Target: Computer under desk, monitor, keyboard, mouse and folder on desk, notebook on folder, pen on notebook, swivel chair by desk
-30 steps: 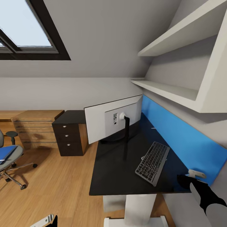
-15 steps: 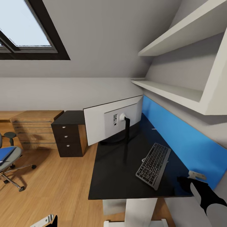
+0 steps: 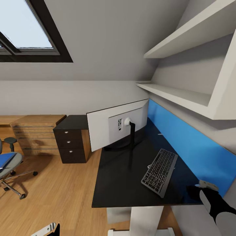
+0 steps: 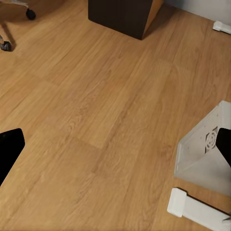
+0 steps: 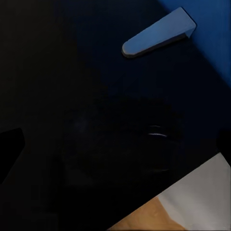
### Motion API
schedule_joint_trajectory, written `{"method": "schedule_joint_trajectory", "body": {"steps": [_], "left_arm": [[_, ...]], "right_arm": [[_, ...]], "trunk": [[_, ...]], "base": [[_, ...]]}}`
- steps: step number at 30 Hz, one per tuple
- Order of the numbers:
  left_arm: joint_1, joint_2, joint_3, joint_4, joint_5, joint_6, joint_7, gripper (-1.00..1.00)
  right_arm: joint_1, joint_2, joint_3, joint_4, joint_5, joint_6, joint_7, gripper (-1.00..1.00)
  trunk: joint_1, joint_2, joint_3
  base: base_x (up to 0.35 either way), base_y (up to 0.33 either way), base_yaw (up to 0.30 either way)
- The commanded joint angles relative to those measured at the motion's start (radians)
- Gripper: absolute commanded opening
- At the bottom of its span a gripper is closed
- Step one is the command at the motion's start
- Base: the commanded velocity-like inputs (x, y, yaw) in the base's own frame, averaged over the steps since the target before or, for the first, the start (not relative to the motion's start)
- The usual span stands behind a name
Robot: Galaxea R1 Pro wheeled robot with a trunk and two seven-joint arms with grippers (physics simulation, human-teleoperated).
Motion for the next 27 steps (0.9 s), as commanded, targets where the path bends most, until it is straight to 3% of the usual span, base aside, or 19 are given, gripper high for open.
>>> {"method": "schedule_joint_trajectory", "body": {"steps": [1,11,27], "left_arm": [[-0.001,0.001,-0.004,-0.001,0.011,-0.007,0.006,1.00],[0.000,0.001,-0.005,0.000,0.010,-0.006,0.006,1.00],[0.000,0.001,-0.006,0.009,0.009,-0.008,0.007,1.00]], "right_arm": [[0.000,0.000,-0.002,-0.002,-0.003,0.005,-0.003,1.00],[0.000,0.000,-0.020,-0.003,-0.031,0.001,-0.001,1.00],[0.000,0.000,-0.021,-0.003,-0.036,-0.001,0.000,1.00]], "trunk": [[0.000,-0.001,-0.001],[0.000,-0.001,-0.001],[0.000,-0.001,-0.001]], "base": [[0.000,0.000,0.000],[0.000,0.000,0.000],[0.040,0.000,0.000]]}}
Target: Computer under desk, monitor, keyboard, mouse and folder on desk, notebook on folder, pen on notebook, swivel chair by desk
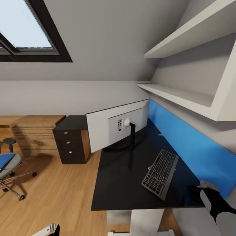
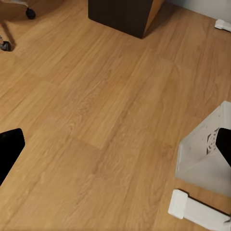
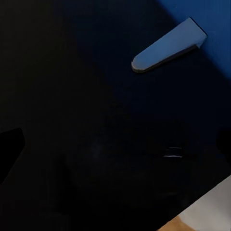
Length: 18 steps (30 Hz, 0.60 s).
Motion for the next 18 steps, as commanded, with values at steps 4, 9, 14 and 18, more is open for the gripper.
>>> {"method": "schedule_joint_trajectory", "body": {"steps": [4,9,14,18], "left_arm": [[-0.001,0.001,-0.004,0.001,0.010,-0.006,0.006,1.00],[-0.001,0.001,-0.004,0.001,0.010,-0.006,0.006,1.00],[-0.001,0.001,-0.004,0.001,0.009,-0.005,0.006,1.00],[-0.001,0.001,-0.004,0.000,0.009,-0.005,0.007,1.00]], "right_arm": [[0.000,0.000,-0.001,-0.002,-0.006,0.005,-0.004,1.00],[0.000,0.000,-0.001,-0.002,-0.006,0.006,-0.004,1.00],[0.000,0.000,-0.001,-0.003,-0.004,0.010,-0.008,1.00],[0.000,-0.009,-0.001,-0.002,-0.004,0.013,-0.009,1.00]], "trunk": [[0.000,-0.001,-0.001],[0.000,-0.001,-0.001],[0.000,-0.001,-0.001],[0.000,-0.001,-0.001]], "base": [[0.129,0.000,0.000],[0.031,0.000,0.000],[0.003,0.000,0.000],[0.000,0.000,0.000]]}}
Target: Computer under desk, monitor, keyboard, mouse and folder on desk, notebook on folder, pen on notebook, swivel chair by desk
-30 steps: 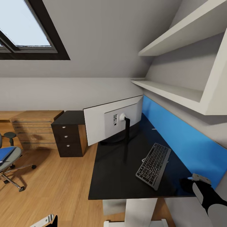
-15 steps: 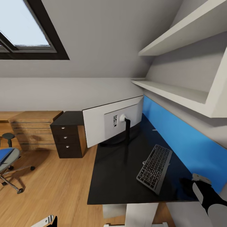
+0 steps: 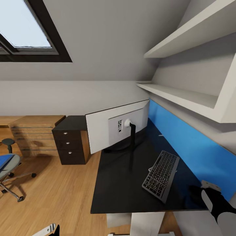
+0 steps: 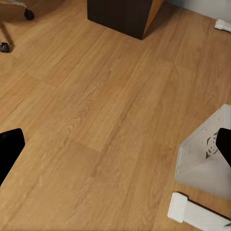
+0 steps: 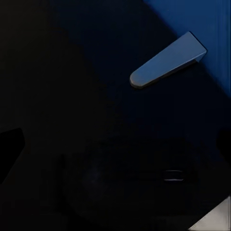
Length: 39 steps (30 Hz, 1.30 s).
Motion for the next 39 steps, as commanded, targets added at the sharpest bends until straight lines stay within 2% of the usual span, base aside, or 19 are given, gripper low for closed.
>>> {"method": "schedule_joint_trajectory", "body": {"steps": [1,10,22,26,37,39], "left_arm": [[0.000,0.001,-0.004,-0.001,0.011,-0.007,0.006,1.00],[0.000,0.001,-0.004,-0.001,0.011,-0.007,0.005,1.00],[0.000,0.001,-0.004,-0.001,0.011,-0.007,0.006,1.00],[0.000,0.001,-0.004,-0.001,0.012,-0.007,0.006,1.00],[-0.001,0.001,-0.004,-0.001,0.012,-0.007,0.006,1.00],[0.000,0.001,-0.005,-0.001,0.012,-0.007,0.007,1.00]], "right_arm": [[0.000,-0.003,-0.001,-0.001,-0.007,0.006,-0.004,1.00],[0.000,-0.016,-0.001,0.000,-0.008,0.016,-0.002,1.00],[0.000,-0.013,-0.001,0.004,-0.007,0.019,-0.002,1.00],[0.000,-0.013,-0.001,0.006,-0.007,0.054,0.001,1.00],[0.000,-0.013,-0.001,0.006,-0.007,0.065,0.000,1.00],[0.000,-0.013,-0.001,0.006,-0.007,0.065,0.000,1.00]], "trunk": [[0.000,-0.001,-0.001],[0.000,-0.001,-0.001],[0.000,-0.001,-0.001],[0.000,-0.001,-0.001],[0.000,-0.001,-0.001],[0.008,-0.015,-0.007]], "base": [[0.000,0.000,0.000],[0.000,0.000,0.000],[0.000,0.000,0.000],[0.000,0.000,0.000],[0.000,0.000,0.000],[0.000,0.000,0.000]]}}
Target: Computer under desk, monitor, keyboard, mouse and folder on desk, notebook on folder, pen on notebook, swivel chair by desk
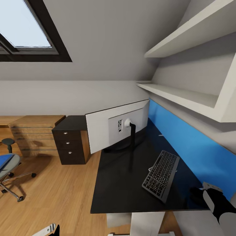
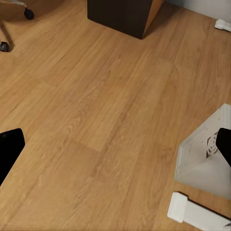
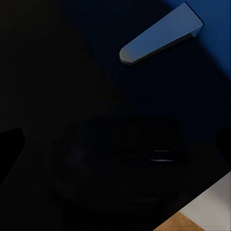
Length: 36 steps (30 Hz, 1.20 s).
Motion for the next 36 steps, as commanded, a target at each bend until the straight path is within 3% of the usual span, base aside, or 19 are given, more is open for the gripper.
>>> {"method": "schedule_joint_trajectory", "body": {"steps": [1,9,15,20,27,33,36], "left_arm": [[0.000,0.001,-0.004,-0.001,0.011,-0.007,0.006,1.00],[-0.001,0.001,-0.005,-0.001,0.011,-0.008,0.006,1.00],[0.000,0.001,-0.003,-0.001,0.011,-0.008,0.006,1.00],[0.000,0.000,-0.004,-0.001,0.011,-0.008,0.006,1.00],[0.000,0.001,-0.003,-0.001,0.011,-0.008,0.006,1.00],[0.000,0.000,-0.004,-0.001,0.011,-0.008,0.007,1.00],[0.000,0.000,-0.005,-0.001,0.011,-0.008,0.006,1.00]], "right_arm": [[0.000,0.000,-0.001,-0.002,-0.006,0.005,-0.004,1.00],[0.000,0.000,-0.001,-0.003,-0.006,0.005,-0.004,1.00],[0.000,0.000,-0.001,-0.003,-0.006,0.005,-0.003,1.00],[0.000,0.000,-0.001,-0.003,-0.006,0.005,-0.003,1.00],[0.000,0.000,-0.001,-0.003,-0.006,0.005,-0.003,1.00],[0.000,0.000,-0.001,-0.003,-0.008,0.005,-0.002,1.00],[0.000,0.000,-0.001,-0.003,-0.008,0.005,-0.002,1.00]], "trunk": [[0.004,-0.008,-0.004],[0.035,-0.064,-0.029],[0.035,-0.064,-0.029],[0.054,-0.099,-0.045],[0.054,-0.099,-0.045],[0.077,-0.141,-0.064],[0.077,-0.141,-0.064]], "base": [[0.000,0.000,0.000],[0.000,0.000,0.000],[0.000,0.000,0.000],[0.000,0.000,0.000],[0.000,0.000,0.000],[0.000,0.000,0.000],[0.000,0.000,0.000]]}}
